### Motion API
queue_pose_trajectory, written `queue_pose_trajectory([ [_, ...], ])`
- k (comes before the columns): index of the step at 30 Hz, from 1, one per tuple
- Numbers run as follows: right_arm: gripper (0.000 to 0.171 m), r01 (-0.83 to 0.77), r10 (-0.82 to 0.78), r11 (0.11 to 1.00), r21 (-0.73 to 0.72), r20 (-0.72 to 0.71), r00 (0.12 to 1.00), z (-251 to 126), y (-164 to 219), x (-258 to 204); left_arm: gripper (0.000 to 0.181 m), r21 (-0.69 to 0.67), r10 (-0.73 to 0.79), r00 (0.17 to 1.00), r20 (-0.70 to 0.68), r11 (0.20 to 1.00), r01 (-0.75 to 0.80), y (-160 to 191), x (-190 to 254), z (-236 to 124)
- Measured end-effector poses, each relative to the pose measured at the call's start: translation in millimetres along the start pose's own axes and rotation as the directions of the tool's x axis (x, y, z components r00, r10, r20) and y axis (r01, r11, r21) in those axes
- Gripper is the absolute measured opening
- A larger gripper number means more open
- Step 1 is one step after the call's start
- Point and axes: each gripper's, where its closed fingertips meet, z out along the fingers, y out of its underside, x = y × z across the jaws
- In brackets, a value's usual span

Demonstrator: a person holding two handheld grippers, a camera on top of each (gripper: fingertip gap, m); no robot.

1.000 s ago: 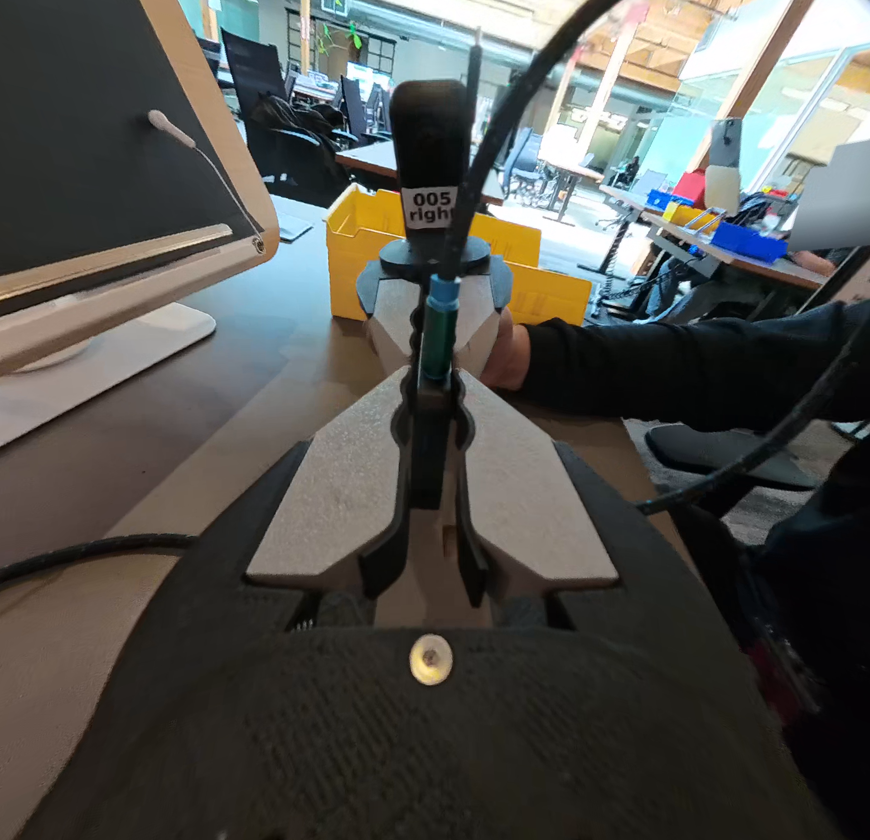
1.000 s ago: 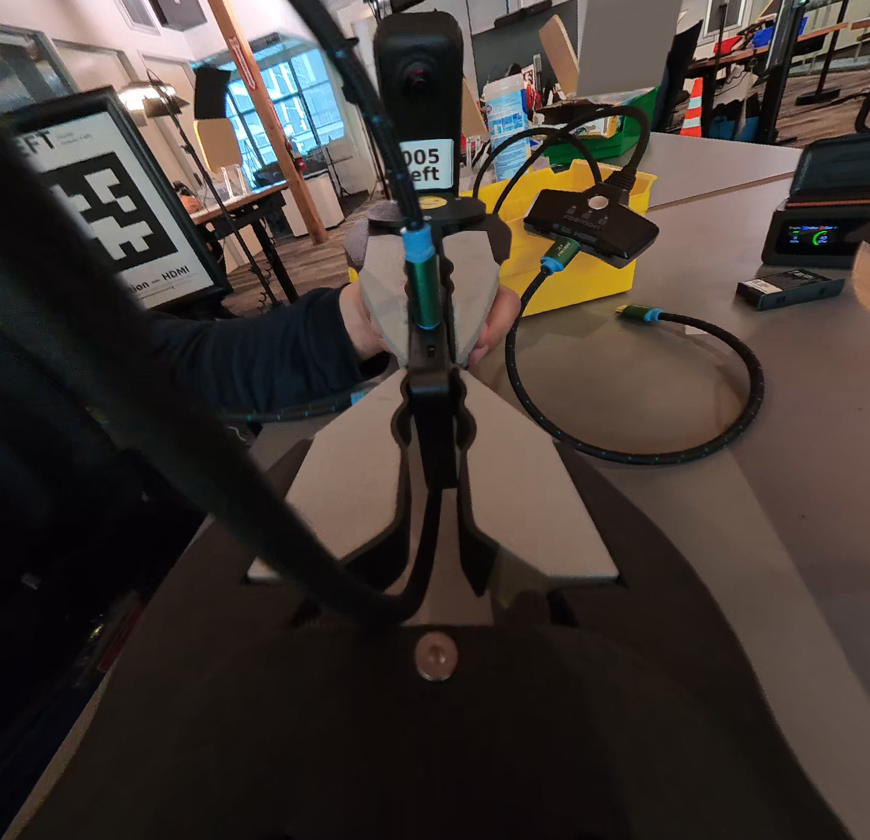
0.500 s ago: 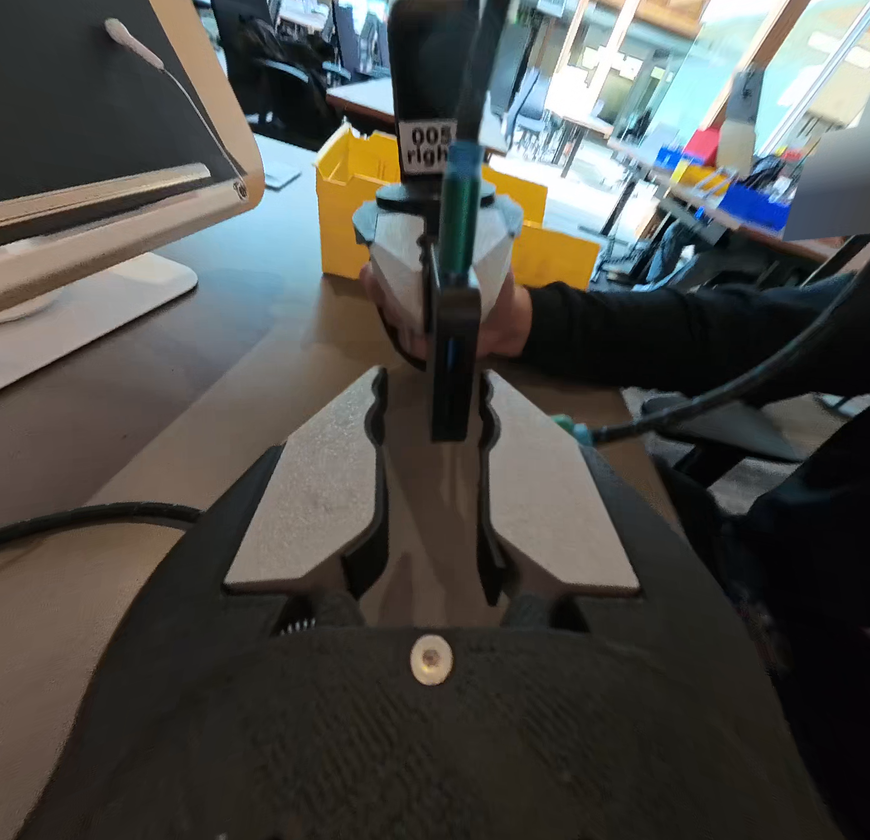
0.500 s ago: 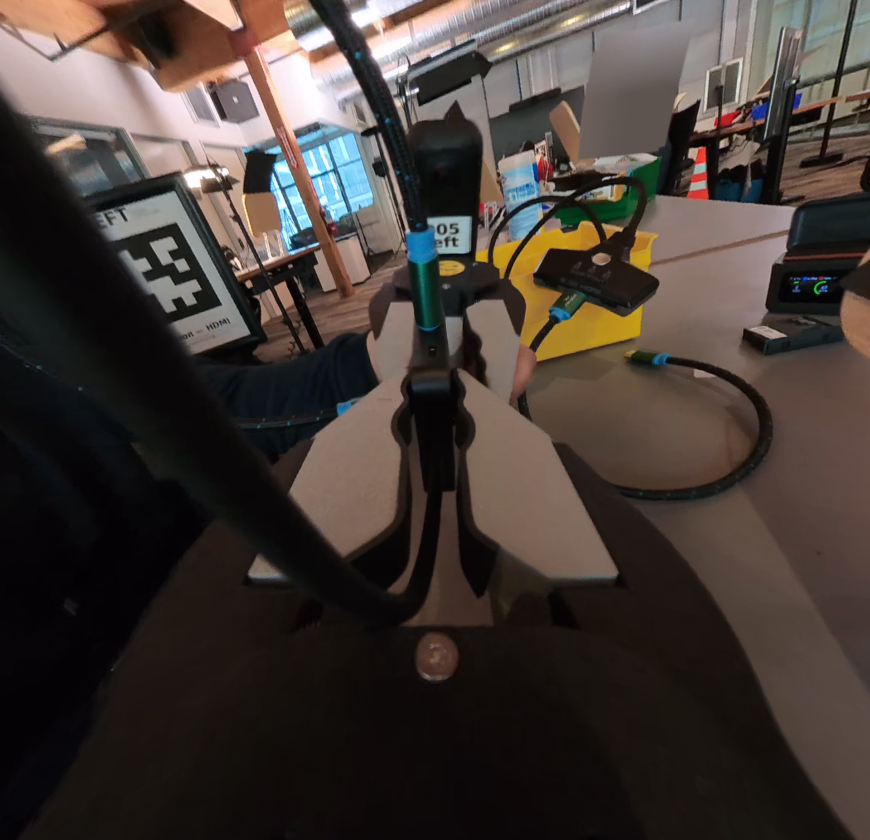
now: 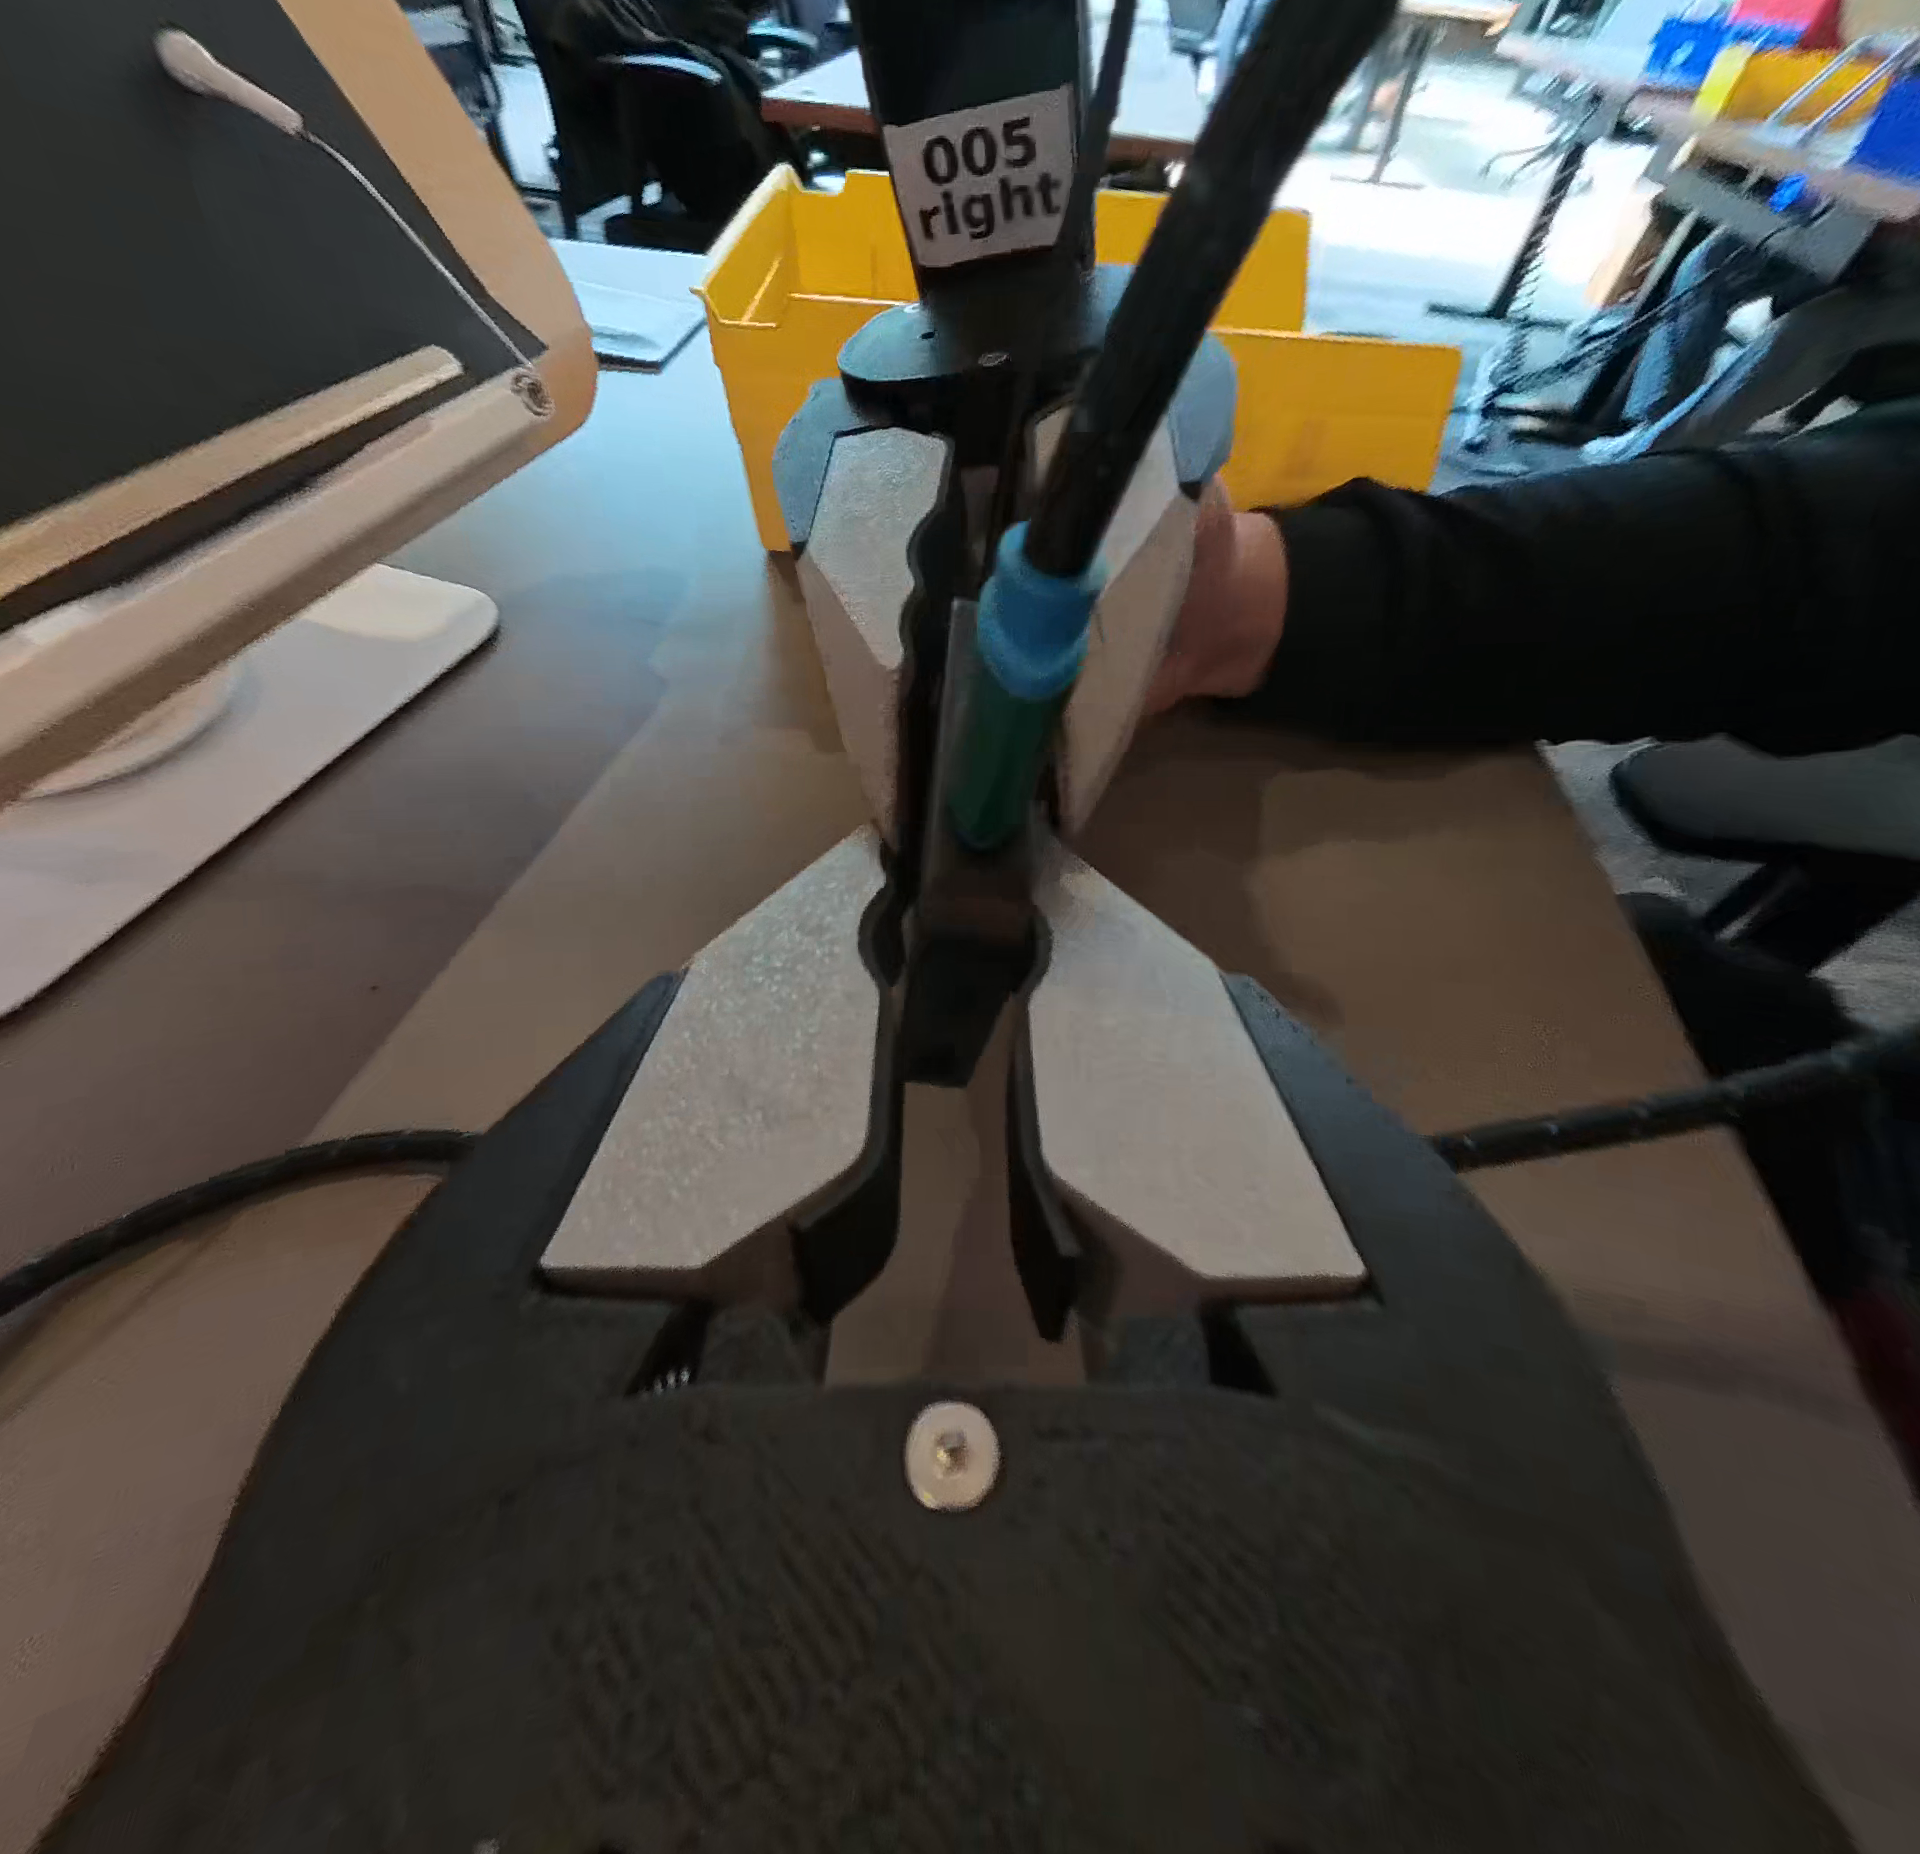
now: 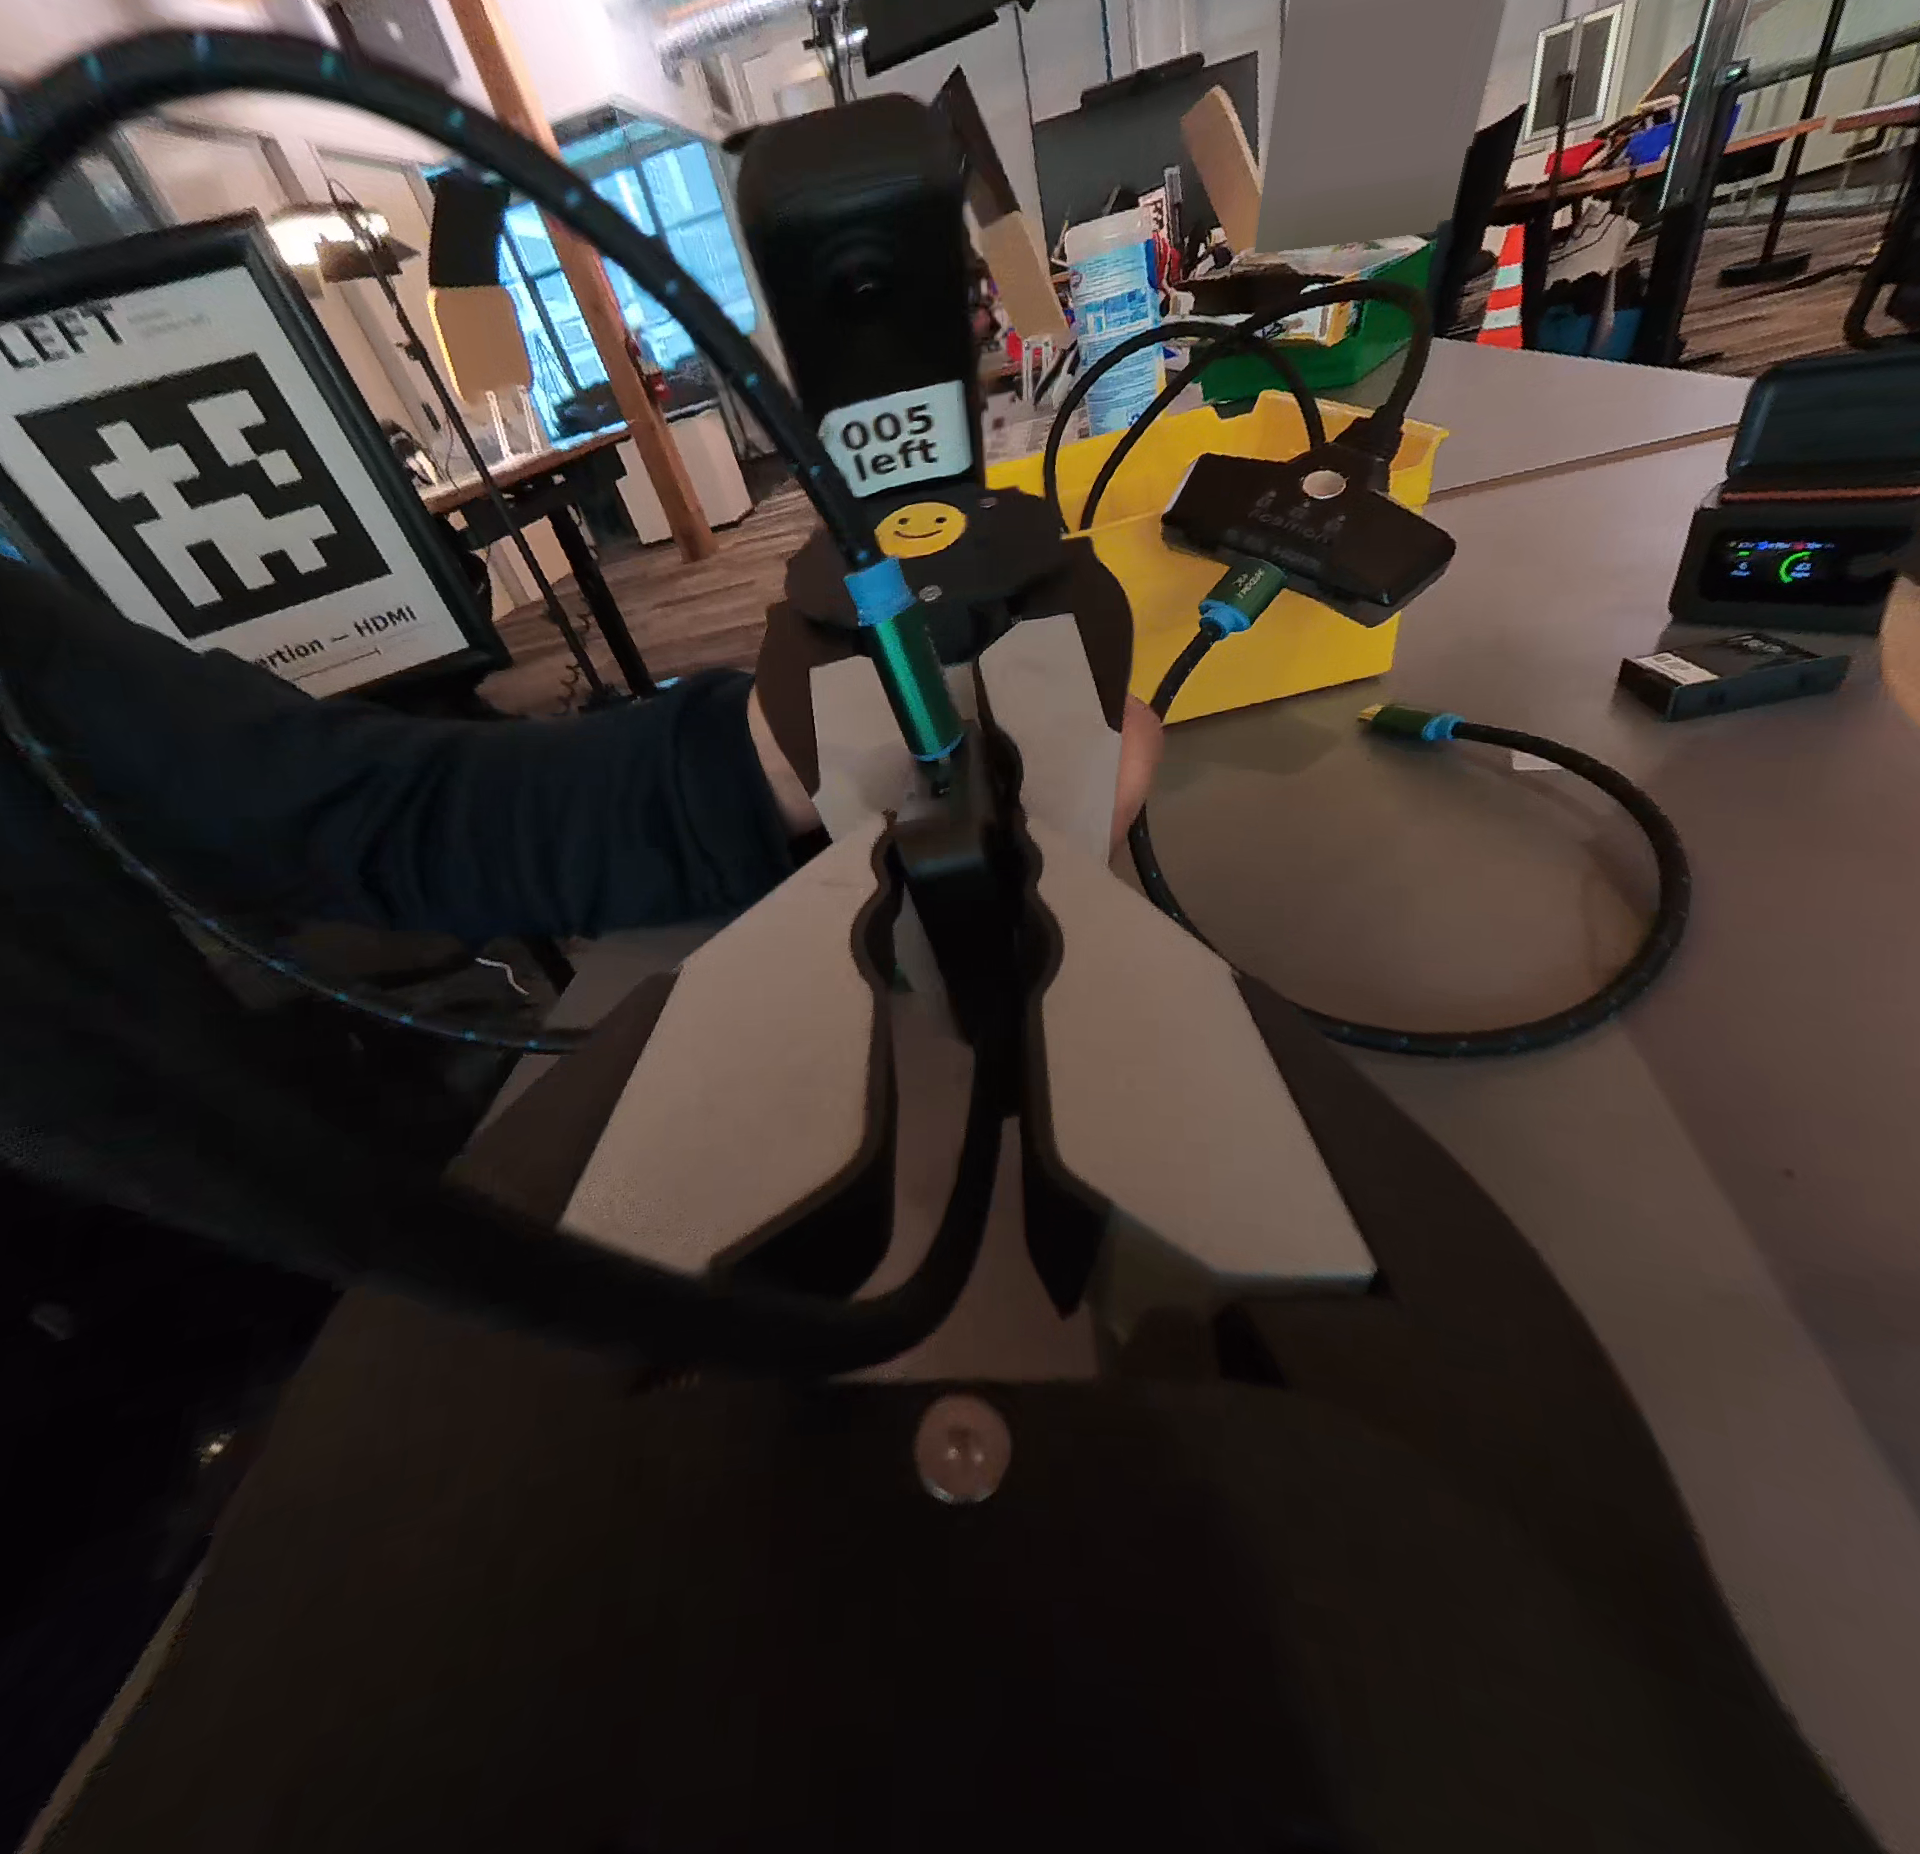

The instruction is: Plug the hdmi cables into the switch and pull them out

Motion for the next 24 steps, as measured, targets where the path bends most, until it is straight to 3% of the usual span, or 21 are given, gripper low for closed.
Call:
queue_pose_trajectory([
  [3,0.024,-0.073,0.068,0.993,0.09,0.053,0.996,-9.6,-16.9,-0.7,0.012,-0.047,0.016,0.998,0.063,0.999,-0.013,5.6,-8.6,0.6],
  [6,0.021,-0.052,0.047,0.991,0.124,0.048,0.998,-20.3,-24.2,0.0,0.012,-0.072,0.042,0.997,0.066,0.997,-0.037,10.8,-8.5,4.3],
  [16,0.008,0.176,-0.186,0.98,-0.098,-0.108,0.977,-9.5,-1.2,0.3,0.011,-0.134,0.027,0.999,0.032,0.991,-0.023,17.0,1.5,11.4],
  [17,0.001,0.19,-0.202,0.976,-0.111,-0.117,0.972,-9.5,-0.6,-0.1,0.011,-0.135,0.017,0.999,0.033,0.991,-0.013,17.2,1.4,12.2],
  [24,0.0,0.245,-0.282,0.949,-0.198,-0.189,0.941,-7.3,7.5,6.3,0.011,-0.213,0.081,0.995,0.064,0.975,-0.066,31.1,0.5,23.3],
])
